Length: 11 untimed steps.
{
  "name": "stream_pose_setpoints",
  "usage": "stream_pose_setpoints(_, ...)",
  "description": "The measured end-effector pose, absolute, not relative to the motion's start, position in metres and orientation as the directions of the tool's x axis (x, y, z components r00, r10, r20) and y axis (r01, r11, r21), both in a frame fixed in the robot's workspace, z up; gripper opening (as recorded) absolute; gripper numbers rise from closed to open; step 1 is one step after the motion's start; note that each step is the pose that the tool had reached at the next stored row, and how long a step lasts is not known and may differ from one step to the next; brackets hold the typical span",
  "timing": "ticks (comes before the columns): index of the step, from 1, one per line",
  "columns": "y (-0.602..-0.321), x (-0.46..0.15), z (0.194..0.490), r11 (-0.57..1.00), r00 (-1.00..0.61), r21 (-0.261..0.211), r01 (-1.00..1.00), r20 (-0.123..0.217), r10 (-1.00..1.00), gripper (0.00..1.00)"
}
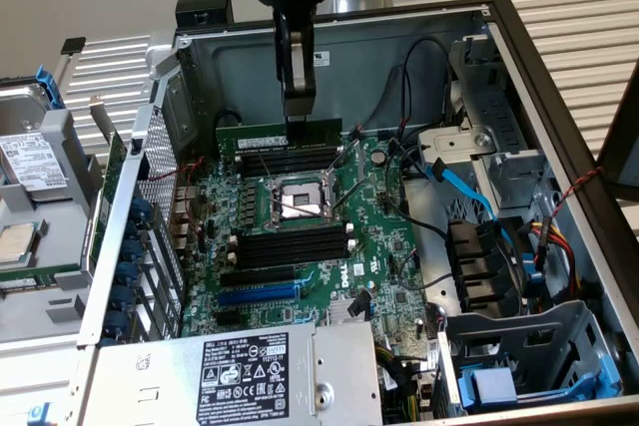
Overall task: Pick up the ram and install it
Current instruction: 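Insert the ram into the slot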
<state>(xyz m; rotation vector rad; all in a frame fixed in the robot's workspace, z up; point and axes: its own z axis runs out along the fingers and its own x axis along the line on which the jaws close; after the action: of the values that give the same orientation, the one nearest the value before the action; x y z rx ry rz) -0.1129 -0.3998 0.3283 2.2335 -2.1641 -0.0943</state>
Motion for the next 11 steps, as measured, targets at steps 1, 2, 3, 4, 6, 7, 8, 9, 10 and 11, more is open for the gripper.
stream_pose_setpoints(1,-0.400,-0.113,0.327,-0.032,0.031,0.064,-0.997,-0.023,-0.999,0.13)
stream_pose_setpoints(2,-0.400,-0.113,0.325,-0.032,0.031,0.064,-0.997,-0.023,-0.999,0.13)
stream_pose_setpoints(3,-0.400,-0.113,0.323,-0.032,0.031,0.064,-0.997,-0.023,-0.999,0.13)
stream_pose_setpoints(4,-0.400,-0.113,0.321,-0.032,0.031,0.063,-0.997,-0.023,-0.999,0.13)
stream_pose_setpoints(6,-0.400,-0.113,0.317,-0.032,0.031,0.063,-0.997,-0.023,-0.999,0.13)
stream_pose_setpoints(7,-0.400,-0.113,0.316,-0.032,0.031,0.063,-0.998,-0.023,-0.999,0.13)
stream_pose_setpoints(8,-0.400,-0.113,0.314,-0.032,0.031,0.063,-0.998,-0.023,-0.999,0.13)
stream_pose_setpoints(9,-0.400,-0.113,0.312,-0.032,0.031,0.063,-0.998,-0.024,-0.999,0.13)
stream_pose_setpoints(10,-0.400,-0.113,0.311,-0.032,0.031,0.062,-0.998,-0.026,-0.999,0.13)
stream_pose_setpoints(11,-0.400,-0.113,0.310,-0.032,0.031,0.062,-0.998,-0.027,-0.999,0.13)
